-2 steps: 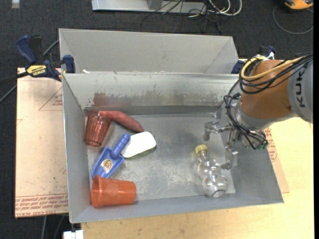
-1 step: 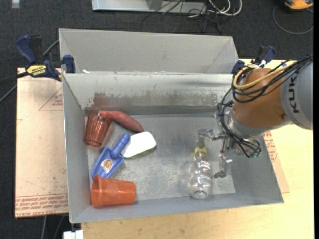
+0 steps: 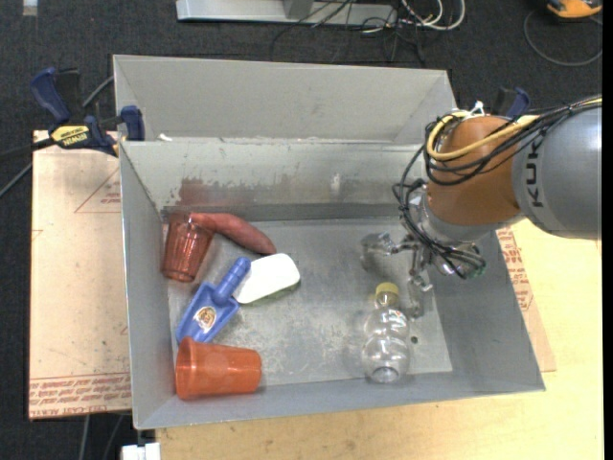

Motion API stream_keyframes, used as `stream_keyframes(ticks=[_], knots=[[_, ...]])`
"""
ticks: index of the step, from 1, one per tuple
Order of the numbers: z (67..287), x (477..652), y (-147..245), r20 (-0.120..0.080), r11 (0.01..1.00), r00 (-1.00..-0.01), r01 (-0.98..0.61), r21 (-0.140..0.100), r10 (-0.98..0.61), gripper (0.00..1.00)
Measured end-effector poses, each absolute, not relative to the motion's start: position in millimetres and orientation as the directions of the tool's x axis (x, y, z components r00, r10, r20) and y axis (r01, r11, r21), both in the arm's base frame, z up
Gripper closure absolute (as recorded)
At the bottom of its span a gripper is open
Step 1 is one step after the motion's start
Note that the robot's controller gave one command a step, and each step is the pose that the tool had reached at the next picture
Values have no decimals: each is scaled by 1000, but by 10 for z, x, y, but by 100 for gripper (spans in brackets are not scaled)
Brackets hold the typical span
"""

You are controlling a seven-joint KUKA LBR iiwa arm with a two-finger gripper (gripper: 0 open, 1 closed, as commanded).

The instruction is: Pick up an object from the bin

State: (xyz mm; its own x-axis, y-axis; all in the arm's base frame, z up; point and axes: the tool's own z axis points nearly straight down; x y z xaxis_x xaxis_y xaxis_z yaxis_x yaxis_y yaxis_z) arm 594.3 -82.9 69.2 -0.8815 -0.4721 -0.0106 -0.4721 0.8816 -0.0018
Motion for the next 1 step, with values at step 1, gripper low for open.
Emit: stream_keyframes(ticks=[1], knots=[[724, 4926, -350, -14, 850, -850, -526, 0, -526, 100]])
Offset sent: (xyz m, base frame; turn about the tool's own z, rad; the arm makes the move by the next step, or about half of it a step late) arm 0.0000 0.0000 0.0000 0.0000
